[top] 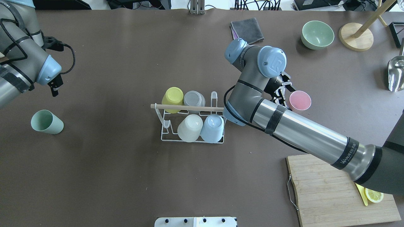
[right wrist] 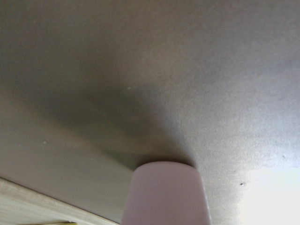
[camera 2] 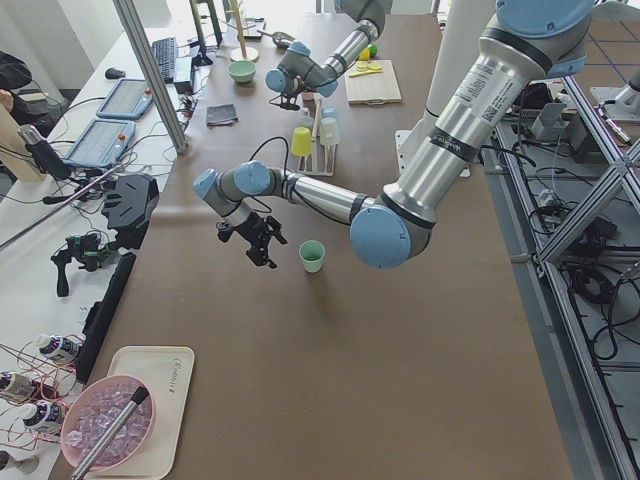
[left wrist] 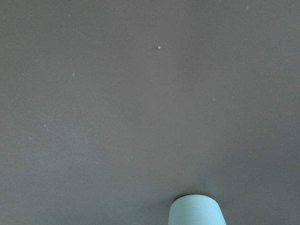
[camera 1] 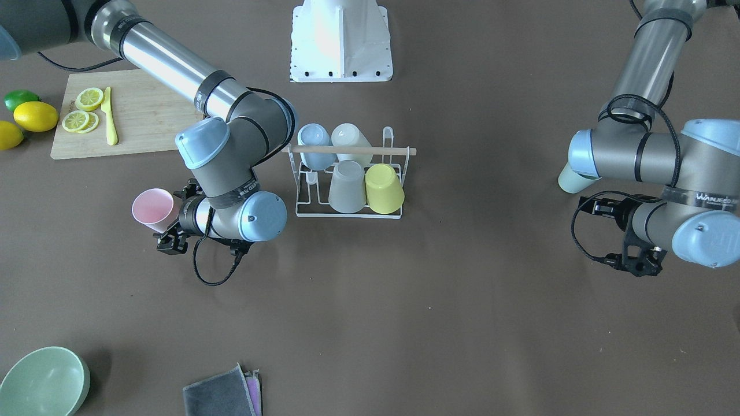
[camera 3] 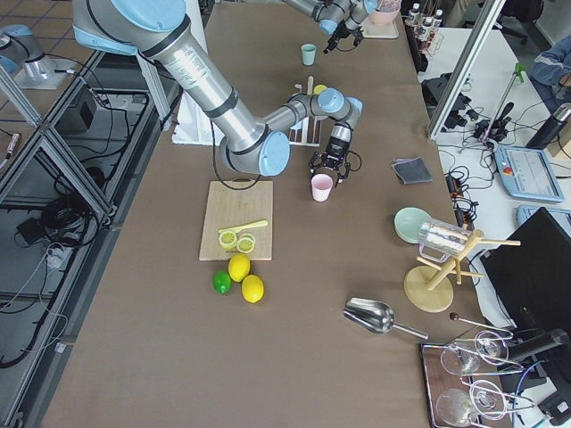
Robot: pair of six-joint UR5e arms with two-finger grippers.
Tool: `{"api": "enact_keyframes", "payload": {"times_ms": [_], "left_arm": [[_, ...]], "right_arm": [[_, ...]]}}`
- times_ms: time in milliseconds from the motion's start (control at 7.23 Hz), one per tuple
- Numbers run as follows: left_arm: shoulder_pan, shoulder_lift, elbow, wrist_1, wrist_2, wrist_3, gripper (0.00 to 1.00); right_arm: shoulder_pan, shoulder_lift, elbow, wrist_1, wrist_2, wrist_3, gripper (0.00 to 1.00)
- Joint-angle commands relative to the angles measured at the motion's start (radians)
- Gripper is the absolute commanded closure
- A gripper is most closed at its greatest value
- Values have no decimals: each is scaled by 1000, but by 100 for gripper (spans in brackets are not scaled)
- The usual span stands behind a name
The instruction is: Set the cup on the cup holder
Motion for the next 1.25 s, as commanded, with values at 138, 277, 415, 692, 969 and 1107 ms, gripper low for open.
{"api": "enact_keyframes", "payload": {"times_ms": [138, 277, 415, 692, 969, 1107], "left_arm": [[6, 1, 59, 8, -81, -46, 2], [7, 1, 59, 7, -83, -82, 2], [17, 0, 59, 7, -84, -93, 2], [43, 3, 63, 8, -84, -115, 2], [44, 9, 70, 11, -83, -109, 2], [50, 9, 79, 13, -83, -107, 2]], "right_arm": [[-15, -19, -2, 16, -30, 1, 0], [-15, -25, -1, 17, -30, 0, 0], [-15, -31, -1, 17, -30, 0, 0], [-15, -41, 1, 20, -32, -2, 0], [-15, -45, 4, 20, -32, -4, 0], [-15, -48, 5, 20, -32, -5, 0]]}}
